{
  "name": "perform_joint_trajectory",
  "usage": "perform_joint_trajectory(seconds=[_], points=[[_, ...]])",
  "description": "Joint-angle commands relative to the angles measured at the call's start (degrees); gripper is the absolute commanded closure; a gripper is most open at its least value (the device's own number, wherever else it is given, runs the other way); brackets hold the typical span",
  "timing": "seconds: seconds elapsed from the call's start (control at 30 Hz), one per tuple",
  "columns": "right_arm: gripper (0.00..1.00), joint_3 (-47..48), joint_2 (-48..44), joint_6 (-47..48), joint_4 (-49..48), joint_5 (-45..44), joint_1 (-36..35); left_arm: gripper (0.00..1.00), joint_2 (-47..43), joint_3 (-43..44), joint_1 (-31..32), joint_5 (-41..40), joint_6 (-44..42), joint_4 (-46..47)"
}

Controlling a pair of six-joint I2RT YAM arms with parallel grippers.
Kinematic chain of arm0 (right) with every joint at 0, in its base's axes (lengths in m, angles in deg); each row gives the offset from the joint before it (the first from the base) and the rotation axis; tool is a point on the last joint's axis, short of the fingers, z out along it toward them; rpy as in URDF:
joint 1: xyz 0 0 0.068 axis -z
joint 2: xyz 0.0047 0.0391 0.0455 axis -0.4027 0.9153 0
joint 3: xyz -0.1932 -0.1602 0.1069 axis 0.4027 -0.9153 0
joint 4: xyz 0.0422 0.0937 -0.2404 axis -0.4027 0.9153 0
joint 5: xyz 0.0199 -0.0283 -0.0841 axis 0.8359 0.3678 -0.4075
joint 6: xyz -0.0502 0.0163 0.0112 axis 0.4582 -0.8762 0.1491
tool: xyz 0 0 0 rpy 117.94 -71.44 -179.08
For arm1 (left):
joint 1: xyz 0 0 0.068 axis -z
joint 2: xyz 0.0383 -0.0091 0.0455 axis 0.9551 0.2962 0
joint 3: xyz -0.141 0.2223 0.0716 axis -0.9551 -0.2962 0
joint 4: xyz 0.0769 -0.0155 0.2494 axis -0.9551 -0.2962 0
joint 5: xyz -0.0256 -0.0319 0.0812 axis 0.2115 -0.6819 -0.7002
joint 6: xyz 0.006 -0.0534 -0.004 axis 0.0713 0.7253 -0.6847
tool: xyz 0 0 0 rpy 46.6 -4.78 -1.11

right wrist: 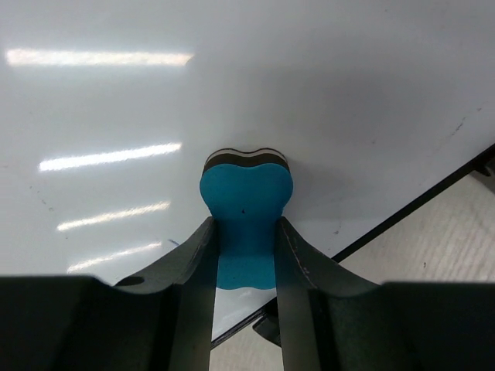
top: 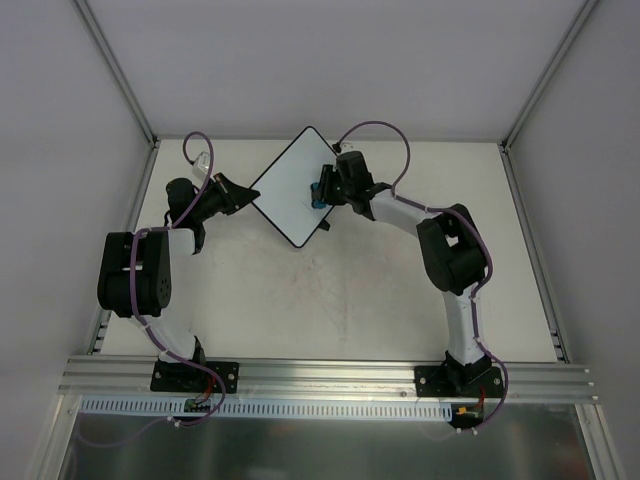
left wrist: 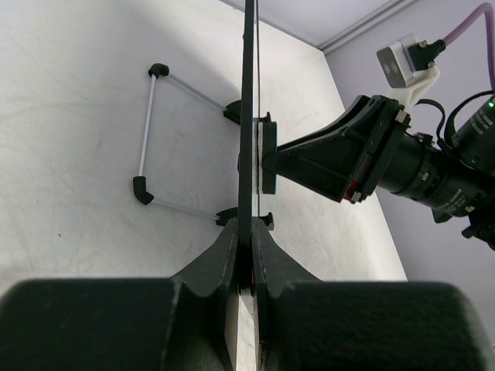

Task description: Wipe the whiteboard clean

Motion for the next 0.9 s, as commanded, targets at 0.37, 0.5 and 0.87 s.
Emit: perform_joint_trajectory(seconds=[0.37,0.5,0.87], points=[[1.00,-5.81,1.21,0.17,2.95,2.92,-11.54,1.00,1.24,0.97,1.98,4.04,-3.73,0.77],[1.00,-7.04,1.73,-0.62,1.89,3.00,-13.74,1.00,1.15,0.97,1.98,3.96,-3.73,0.68],[1.00,-11.60,-0.90,-0.10,1.54,0.28,-17.17,1.00,1.15,0.88,1.98,3.95,-3.73,0.59]])
